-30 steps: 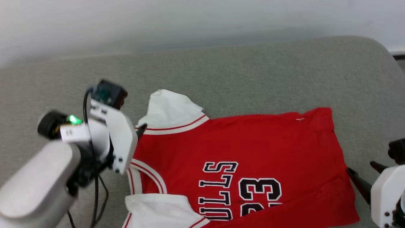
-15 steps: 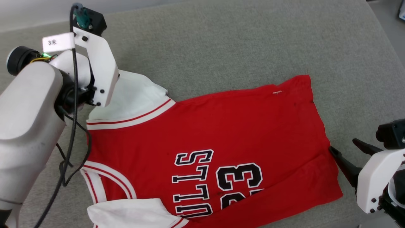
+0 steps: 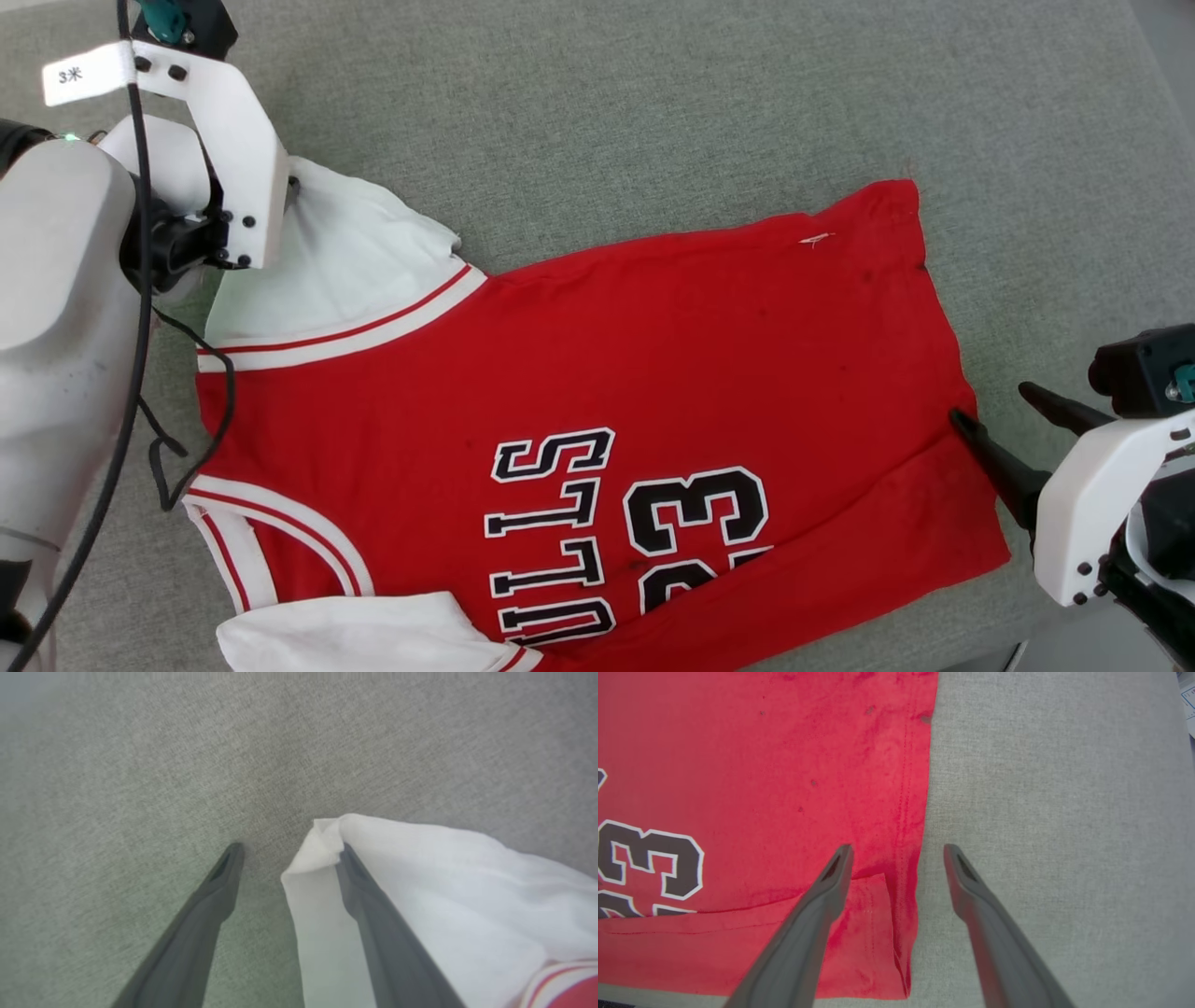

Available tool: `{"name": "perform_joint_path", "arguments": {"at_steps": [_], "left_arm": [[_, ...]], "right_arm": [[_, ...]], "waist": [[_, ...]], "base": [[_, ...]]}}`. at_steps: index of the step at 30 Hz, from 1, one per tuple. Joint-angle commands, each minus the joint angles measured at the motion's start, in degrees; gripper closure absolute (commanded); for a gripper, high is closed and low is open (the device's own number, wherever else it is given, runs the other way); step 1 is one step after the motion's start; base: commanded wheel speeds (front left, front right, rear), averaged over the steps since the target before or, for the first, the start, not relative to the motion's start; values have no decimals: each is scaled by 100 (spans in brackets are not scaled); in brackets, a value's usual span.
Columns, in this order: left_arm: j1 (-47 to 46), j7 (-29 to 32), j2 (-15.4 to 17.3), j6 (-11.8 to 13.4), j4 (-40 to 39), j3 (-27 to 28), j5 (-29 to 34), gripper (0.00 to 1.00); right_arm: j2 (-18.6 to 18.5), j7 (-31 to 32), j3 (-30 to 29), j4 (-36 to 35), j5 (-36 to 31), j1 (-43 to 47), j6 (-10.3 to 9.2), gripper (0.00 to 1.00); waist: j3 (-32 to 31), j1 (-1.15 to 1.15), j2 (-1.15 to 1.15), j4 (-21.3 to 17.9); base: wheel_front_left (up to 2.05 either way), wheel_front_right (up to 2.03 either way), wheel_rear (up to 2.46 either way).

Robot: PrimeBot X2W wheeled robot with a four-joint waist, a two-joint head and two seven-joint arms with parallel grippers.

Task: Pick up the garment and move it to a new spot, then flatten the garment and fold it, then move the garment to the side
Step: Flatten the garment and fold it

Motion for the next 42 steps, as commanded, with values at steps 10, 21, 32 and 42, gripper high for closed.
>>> {"name": "perform_joint_path", "arguments": {"at_steps": [10,21,32,42], "left_arm": [[158,-122,-328,-280,407,84,-400,100],[236,-1081,-549,-442,-132,99,-421,100],[552,-1205,-431,-316,-1618,-128,-189,100],[837,-1105,-318,-61,-2923,-304,5,100]], "right_arm": [[-145,35,4,48,-22,-319,-7,0],[-610,432,-142,334,176,-745,-7,0],[-1084,774,11,1702,347,-1824,-7,0],[-1308,584,392,2909,243,-2447,-7,0]], "waist": [[7,-1,0,133],[-501,-1,0,674],[-398,-1,0,1307],[-199,-1,0,1773]], "base": [[0,0,0],[0,0,0],[0,0,0],[0,0,0]]}}
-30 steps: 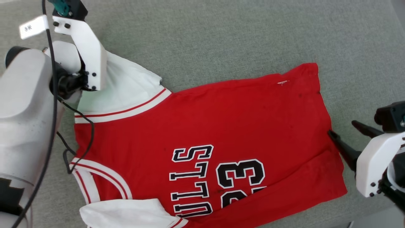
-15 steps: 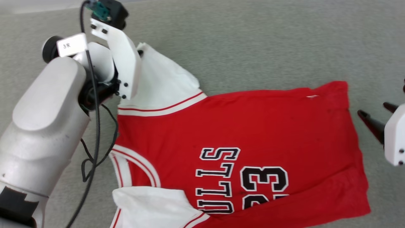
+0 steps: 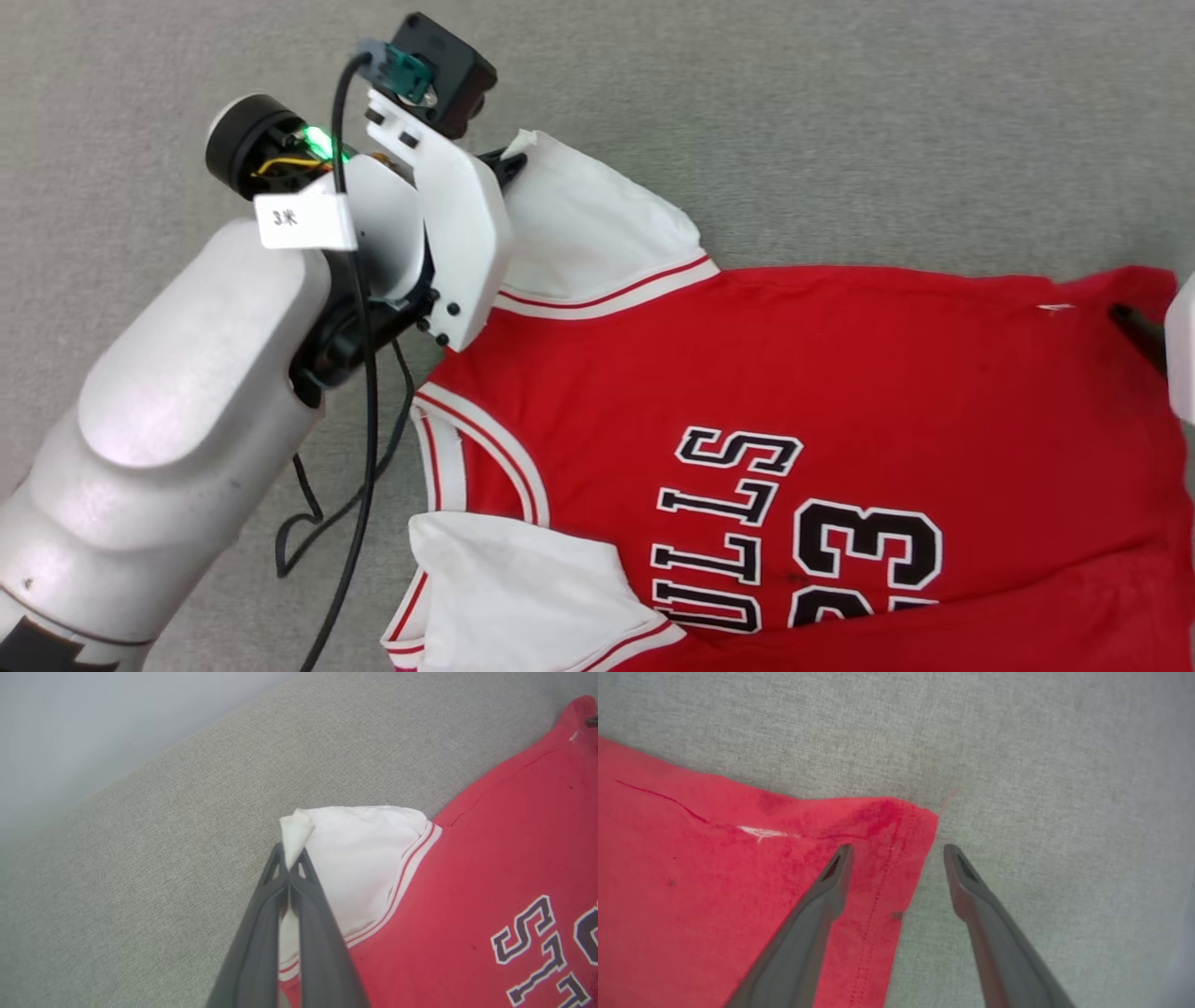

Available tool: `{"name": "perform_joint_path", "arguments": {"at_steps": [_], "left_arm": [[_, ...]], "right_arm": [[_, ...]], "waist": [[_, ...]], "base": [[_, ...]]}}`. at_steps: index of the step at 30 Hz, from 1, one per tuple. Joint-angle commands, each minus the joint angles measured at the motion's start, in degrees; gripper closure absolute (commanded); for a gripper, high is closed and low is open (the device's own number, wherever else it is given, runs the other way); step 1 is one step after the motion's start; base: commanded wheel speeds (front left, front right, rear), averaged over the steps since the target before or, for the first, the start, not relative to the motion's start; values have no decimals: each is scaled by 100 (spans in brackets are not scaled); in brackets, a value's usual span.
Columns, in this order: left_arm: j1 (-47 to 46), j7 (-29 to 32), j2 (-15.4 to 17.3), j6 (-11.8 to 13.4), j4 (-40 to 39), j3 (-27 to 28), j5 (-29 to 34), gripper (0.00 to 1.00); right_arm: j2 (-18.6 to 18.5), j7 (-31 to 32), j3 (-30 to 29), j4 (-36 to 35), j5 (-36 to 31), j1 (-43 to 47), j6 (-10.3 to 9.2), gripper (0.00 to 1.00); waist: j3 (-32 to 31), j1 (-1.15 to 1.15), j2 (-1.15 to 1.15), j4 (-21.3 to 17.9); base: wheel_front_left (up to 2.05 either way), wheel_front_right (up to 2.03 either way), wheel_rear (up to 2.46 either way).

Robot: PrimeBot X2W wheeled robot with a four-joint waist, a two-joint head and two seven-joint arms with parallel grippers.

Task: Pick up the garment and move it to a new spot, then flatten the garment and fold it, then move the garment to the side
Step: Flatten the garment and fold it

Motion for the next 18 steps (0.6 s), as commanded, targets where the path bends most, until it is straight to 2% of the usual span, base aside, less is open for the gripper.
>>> {"name": "perform_joint_path", "arguments": {"at_steps": [1,10,11,12,13,18], "left_arm": [[95,14,6,30,-40,-14,32,100],[289,-70,35,146,-432,-62,12,100],[317,-78,45,154,-436,-58,4,100],[344,-101,56,161,-437,-53,-3,100],[374,-118,61,178,-433,-42,-15,100],[573,-276,88,255,-353,21,-83,100]], "right_arm": [[-26,-35,37,42,3,-70,-7,0],[9,-340,826,673,109,-20,2,0],[16,-405,888,739,133,-21,3,51],[16,-518,957,778,140,-51,3,96],[11,-645,986,826,140,-89,3,100],[-42,-1367,966,1091,166,-207,-9,100]], "waist": [[35,0,0,54],[65,0,0,167],[56,0,0,169],[43,0,0,170],[25,0,0,170],[-169,0,0,160]], "base": [[0,0,0],[0,0,0],[0,0,0],[0,0,0],[0,0,0],[0,0,0]]}}
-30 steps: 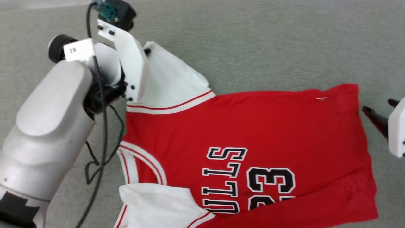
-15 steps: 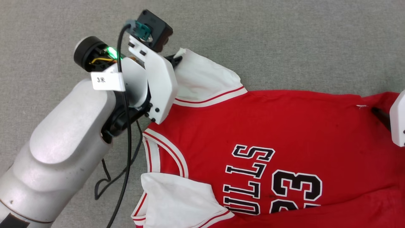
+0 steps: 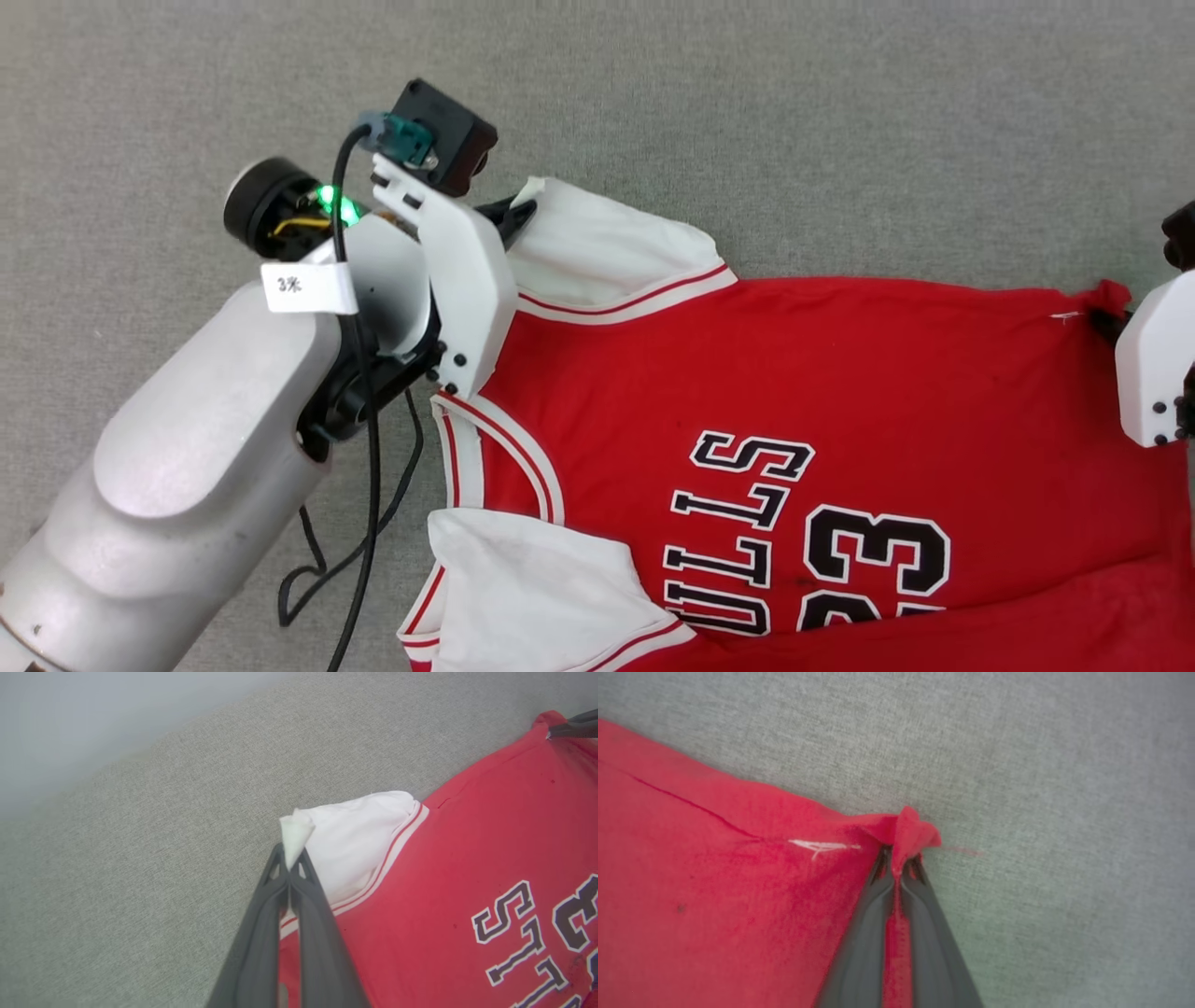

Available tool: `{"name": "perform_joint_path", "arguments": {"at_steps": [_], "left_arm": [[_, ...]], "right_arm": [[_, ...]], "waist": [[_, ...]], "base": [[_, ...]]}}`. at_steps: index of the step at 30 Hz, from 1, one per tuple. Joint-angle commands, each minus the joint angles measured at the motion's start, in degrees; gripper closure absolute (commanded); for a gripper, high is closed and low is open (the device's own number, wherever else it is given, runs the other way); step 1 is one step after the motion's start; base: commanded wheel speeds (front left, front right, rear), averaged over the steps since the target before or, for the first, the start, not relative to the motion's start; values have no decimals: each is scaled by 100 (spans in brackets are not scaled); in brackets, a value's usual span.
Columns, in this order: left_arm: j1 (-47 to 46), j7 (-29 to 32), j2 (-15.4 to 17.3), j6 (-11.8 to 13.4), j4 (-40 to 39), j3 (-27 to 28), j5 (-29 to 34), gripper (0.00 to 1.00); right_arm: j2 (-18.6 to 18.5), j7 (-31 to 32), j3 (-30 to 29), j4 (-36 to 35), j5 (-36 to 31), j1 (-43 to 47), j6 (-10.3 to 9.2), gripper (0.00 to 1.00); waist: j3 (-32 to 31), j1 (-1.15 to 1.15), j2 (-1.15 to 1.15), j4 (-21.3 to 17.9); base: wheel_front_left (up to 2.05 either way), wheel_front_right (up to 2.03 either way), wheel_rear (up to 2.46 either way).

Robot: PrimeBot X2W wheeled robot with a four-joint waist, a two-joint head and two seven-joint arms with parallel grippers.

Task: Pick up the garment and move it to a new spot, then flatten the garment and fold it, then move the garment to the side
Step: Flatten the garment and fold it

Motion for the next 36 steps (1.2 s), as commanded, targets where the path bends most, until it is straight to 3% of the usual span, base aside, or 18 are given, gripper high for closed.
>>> {"name": "perform_joint_path", "arguments": {"at_steps": [1,12,28,36], "left_arm": [[98,-46,28,36,31,30,-24,100],[1002,-649,224,239,57,252,-295,100],[2735,-965,667,693,-818,281,-668,100],[3476,-892,888,863,-1108,99,-786,100]], "right_arm": [[3,-94,0,100,7,-26,-12,100],[61,-1435,-183,223,362,494,-11,100],[-152,-2077,-313,-140,1130,2198,-10,100],[-391,-2016,-211,-630,1534,2993,-10,100]], "waist": [[-91,1,0,-11],[-889,1,0,-91],[-1724,1,0,145],[-1822,1,0,192]], "base": [[0,0,0],[0,0,0],[0,0,0],[0,0,0]]}}
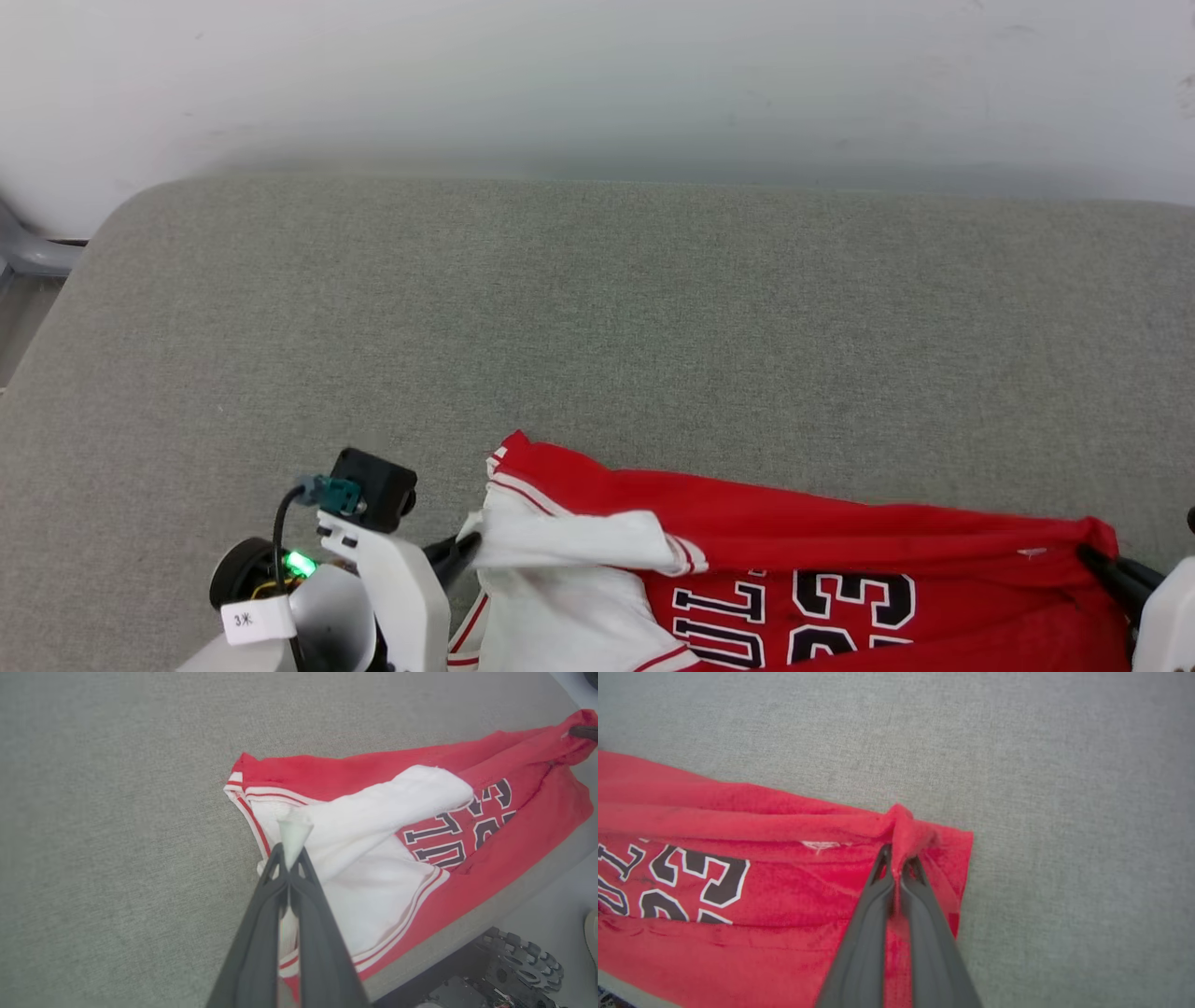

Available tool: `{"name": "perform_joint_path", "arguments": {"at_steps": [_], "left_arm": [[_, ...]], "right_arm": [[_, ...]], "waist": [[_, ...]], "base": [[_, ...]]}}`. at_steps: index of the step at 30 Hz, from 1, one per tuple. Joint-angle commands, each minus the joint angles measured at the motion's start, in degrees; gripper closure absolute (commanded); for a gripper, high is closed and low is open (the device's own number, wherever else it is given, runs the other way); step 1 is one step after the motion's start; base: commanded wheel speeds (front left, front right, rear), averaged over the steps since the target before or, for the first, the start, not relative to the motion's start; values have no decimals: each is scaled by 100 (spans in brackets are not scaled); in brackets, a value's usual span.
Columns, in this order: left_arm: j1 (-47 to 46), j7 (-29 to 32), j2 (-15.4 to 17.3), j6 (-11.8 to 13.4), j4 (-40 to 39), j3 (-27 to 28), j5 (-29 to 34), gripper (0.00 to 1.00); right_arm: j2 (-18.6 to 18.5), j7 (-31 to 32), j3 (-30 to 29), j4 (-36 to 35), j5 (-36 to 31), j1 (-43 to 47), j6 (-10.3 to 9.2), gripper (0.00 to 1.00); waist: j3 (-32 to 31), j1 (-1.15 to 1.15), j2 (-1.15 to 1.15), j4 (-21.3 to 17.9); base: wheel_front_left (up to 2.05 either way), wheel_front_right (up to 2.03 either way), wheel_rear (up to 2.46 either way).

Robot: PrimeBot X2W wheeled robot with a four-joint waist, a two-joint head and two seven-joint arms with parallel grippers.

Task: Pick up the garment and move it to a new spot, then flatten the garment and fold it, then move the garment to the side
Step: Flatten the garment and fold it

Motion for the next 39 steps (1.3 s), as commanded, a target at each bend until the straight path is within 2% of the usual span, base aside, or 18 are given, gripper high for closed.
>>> {"name": "perform_joint_path", "arguments": {"at_steps": [1,10,21,25,26,27,28,29,39], "left_arm": [[122,31,52,29,-31,-22,-42,100],[479,217,179,4,148,-331,22,100],[446,134,-40,-176,690,-594,128,100],[387,80,-137,-241,843,-635,135,100],[376,75,-157,-272,876,-651,132,100],[361,65,-172,-280,906,-662,138,100],[340,49,-184,-293,931,-675,166,38],[336,41,-200,-309,954,-682,173,0],[463,-557,-323,-176,1001,-429,128,0]], "right_arm": [[-98,4,1,-73,15,122,-9,100],[-500,192,317,-479,211,571,-9,100],[-858,189,704,-513,182,581,-9,100],[-775,90,816,-395,160,441,-9,100],[-734,89,831,-347,174,411,-9,81],[-705,78,848,-308,166,384,-9,50],[-657,68,861,-278,190,362,-9,0],[-627,66,881,-253,221,341,-9,0],[-641,229,713,-408,629,463,-9,0]], "waist": [[7,1,0,0],[54,1,0,-18],[152,1,0,-90],[221,1,0,-107],[235,1,0,-109],[247,1,0,-109],[256,1,0,-110],[257,1,0,-111],[-129,1,0,-193]], "base": [[0,0,0],[0,0,0],[0,0,0],[0,0,0],[0,0,0],[0,0,0],[0,0,0],[0,0,0],[0,0,0]]}}
